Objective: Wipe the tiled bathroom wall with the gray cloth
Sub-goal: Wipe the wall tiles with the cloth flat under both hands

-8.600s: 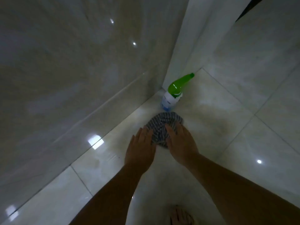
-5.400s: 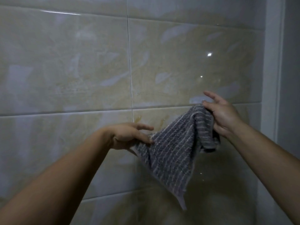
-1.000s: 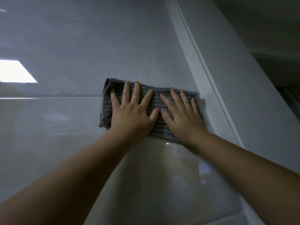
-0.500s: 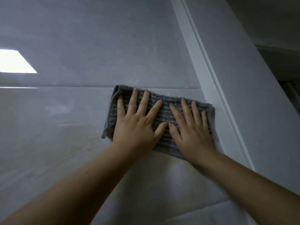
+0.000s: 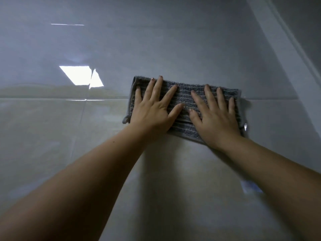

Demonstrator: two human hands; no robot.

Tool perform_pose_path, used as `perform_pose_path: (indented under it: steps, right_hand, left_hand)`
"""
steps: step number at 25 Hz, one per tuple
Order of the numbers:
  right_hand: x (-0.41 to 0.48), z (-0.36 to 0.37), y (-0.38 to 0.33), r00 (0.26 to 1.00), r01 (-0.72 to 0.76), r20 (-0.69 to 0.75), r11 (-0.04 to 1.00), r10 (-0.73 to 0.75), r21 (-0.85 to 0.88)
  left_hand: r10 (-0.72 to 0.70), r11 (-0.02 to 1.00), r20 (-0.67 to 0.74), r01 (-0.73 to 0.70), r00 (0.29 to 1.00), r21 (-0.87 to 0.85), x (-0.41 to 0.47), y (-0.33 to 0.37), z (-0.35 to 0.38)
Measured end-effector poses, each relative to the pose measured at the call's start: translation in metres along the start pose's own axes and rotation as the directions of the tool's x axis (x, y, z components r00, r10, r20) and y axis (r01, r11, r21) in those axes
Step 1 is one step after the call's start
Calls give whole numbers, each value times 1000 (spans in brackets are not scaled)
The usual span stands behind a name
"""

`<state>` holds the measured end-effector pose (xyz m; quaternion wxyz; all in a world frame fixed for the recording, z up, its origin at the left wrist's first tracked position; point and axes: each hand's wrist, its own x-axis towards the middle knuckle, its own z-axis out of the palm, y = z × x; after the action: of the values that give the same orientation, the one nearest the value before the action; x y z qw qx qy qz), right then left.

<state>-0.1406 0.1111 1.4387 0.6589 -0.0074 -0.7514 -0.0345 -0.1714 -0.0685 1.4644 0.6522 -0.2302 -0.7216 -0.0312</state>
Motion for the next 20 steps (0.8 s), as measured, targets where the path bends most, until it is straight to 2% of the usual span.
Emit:
perform_pose_path:
  steps: [8,11,15,17,20]
  right_hand:
    - [22,12,-121,998,58,1,998,-58,6]
    - [16,14,-137,998,62,5,998,-62,12]
    - [-35,20,-148,990,135,-51,991,-134,10]
    - [-51,20,-153,994,113,-8,994,-113,-9]
    - [-29,14,-164,997,35,76,999,-33,-27]
  left_hand:
    - [-78,995,9,78,997,55,-30,-120,-26]
    - [-85,995,-1,85,996,45,-44,-133,-27]
    - [-75,997,-16,76,997,35,-97,-128,-20]
    - [-51,997,0,50,999,61,-114,-130,-18]
    - [-22,998,16,21,1000,62,-89,-150,-26]
